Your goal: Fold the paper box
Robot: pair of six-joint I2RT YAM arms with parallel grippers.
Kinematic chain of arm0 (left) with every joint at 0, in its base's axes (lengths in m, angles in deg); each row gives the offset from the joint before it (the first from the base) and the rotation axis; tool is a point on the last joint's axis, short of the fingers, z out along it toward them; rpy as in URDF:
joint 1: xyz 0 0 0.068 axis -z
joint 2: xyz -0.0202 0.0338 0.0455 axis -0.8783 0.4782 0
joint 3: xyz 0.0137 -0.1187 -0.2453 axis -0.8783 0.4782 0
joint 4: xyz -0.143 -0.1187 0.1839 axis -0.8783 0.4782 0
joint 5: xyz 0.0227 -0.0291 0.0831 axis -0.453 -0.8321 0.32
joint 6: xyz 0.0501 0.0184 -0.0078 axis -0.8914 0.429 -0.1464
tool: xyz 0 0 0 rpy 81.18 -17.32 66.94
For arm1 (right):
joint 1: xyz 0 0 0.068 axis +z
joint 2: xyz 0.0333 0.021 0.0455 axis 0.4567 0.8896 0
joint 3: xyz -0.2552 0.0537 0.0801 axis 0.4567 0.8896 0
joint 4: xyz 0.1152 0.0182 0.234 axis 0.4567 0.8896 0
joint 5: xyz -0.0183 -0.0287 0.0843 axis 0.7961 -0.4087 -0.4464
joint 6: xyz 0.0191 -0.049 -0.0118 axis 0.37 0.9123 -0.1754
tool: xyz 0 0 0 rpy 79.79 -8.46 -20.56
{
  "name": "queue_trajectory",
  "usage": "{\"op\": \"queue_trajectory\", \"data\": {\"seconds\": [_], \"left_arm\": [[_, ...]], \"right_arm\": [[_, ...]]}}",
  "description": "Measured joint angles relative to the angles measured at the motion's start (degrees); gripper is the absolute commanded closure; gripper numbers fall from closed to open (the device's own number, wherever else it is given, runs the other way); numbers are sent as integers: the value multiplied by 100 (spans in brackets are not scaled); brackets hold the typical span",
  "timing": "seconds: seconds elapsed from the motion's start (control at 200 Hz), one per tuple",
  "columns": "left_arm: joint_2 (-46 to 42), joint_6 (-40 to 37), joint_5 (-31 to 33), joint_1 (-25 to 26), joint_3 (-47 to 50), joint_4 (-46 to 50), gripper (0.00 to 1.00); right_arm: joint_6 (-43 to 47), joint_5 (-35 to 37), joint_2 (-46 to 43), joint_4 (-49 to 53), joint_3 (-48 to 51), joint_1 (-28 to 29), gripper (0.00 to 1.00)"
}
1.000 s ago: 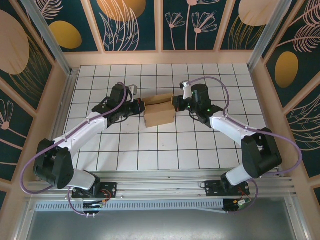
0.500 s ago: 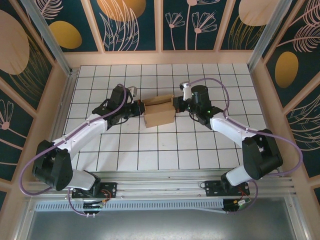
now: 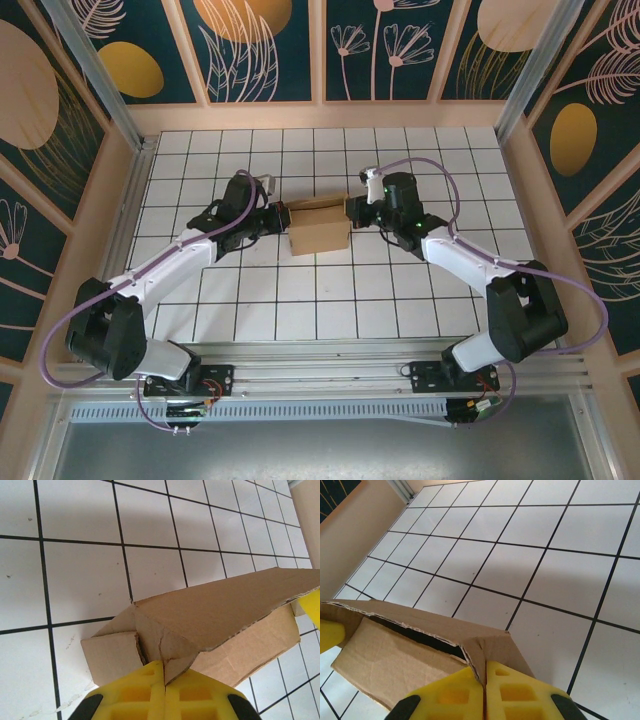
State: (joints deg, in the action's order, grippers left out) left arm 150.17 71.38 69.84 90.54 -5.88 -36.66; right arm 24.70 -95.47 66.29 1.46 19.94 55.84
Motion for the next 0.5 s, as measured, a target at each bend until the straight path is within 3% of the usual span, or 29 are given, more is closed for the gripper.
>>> {"op": "queue_trajectory", "data": {"seconds": [0.195,0.375,0.501], "left_arm": [[0,-42,7,17,0,9,92],[-2,17,-59,42,9,98,71],[-76,66,-118,81,42,79,68]], "right_arm": [[2,0,-232,15,229,35,91],[-4,-48,-251,20,251,46,91],[-22,-85,-251,4,271,48,91]]}}
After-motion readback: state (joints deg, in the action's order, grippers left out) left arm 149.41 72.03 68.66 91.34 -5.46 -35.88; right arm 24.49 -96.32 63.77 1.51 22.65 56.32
